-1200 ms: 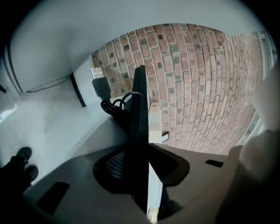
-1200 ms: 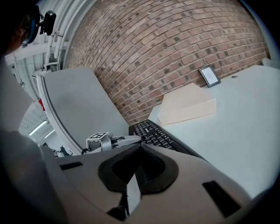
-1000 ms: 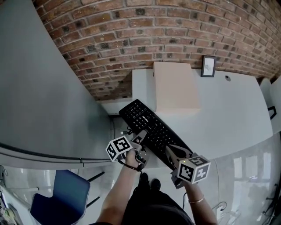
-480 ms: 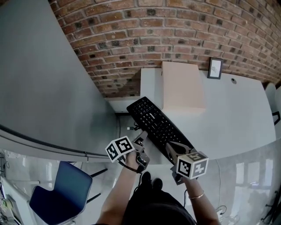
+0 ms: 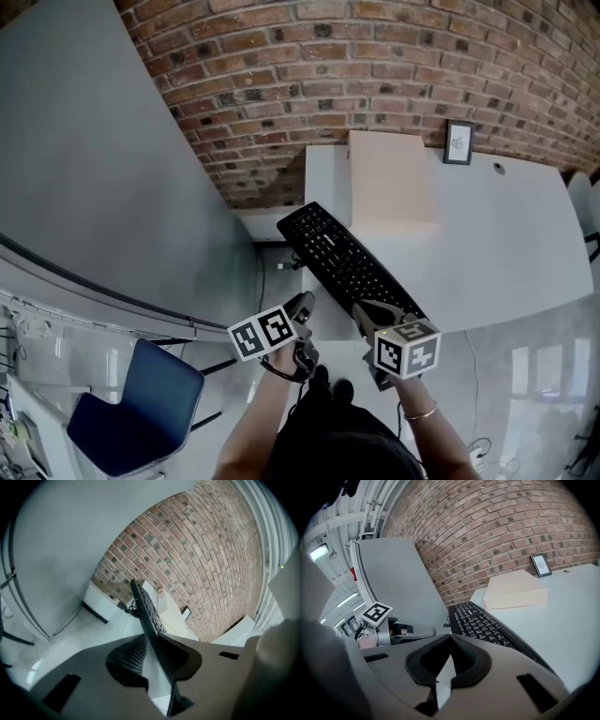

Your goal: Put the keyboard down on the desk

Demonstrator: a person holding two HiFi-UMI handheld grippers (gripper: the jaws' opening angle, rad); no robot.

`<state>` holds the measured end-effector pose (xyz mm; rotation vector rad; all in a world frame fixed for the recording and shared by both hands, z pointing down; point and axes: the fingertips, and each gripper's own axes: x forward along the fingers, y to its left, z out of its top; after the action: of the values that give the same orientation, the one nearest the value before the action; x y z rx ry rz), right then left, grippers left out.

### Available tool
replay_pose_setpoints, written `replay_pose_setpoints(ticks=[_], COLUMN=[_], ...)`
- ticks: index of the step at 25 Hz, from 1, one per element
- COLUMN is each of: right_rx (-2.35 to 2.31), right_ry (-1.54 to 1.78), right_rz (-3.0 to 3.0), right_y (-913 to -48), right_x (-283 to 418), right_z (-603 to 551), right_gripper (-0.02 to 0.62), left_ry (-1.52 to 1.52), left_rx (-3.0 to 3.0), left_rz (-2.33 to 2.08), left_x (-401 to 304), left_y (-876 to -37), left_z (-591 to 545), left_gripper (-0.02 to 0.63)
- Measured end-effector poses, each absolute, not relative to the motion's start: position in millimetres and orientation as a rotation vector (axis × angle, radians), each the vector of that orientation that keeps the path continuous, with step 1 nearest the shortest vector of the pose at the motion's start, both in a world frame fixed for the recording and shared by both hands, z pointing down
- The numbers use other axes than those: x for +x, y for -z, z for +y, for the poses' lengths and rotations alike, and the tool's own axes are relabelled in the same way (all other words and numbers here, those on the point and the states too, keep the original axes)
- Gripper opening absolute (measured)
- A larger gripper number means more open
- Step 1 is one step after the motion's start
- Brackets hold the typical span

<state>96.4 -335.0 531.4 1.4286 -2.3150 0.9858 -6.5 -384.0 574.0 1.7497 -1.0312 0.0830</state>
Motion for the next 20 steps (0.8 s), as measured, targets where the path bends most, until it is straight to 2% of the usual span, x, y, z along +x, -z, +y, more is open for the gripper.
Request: replay_pose_setpoints(ticks=[8,20], right_rx=[1.417,1.511], right_ry=[-0.887,-0.720], right_rz=[-2.379,-2.510], right_y=[-514.4,-480.1], right_x=[91.0,101.8], right_z=[-311.5,-265.7], right_gripper=[0.005,0.005], left_ry=[-0.180,-0.289], left_rx=[1.969,2.338], left_rz=[-1.103,-1.204], left_x=[-10.2,-1.3], left_y=[-544.5,-479.0], left_z=[-354.1,-298.7], left_gripper=[0.014,0.009])
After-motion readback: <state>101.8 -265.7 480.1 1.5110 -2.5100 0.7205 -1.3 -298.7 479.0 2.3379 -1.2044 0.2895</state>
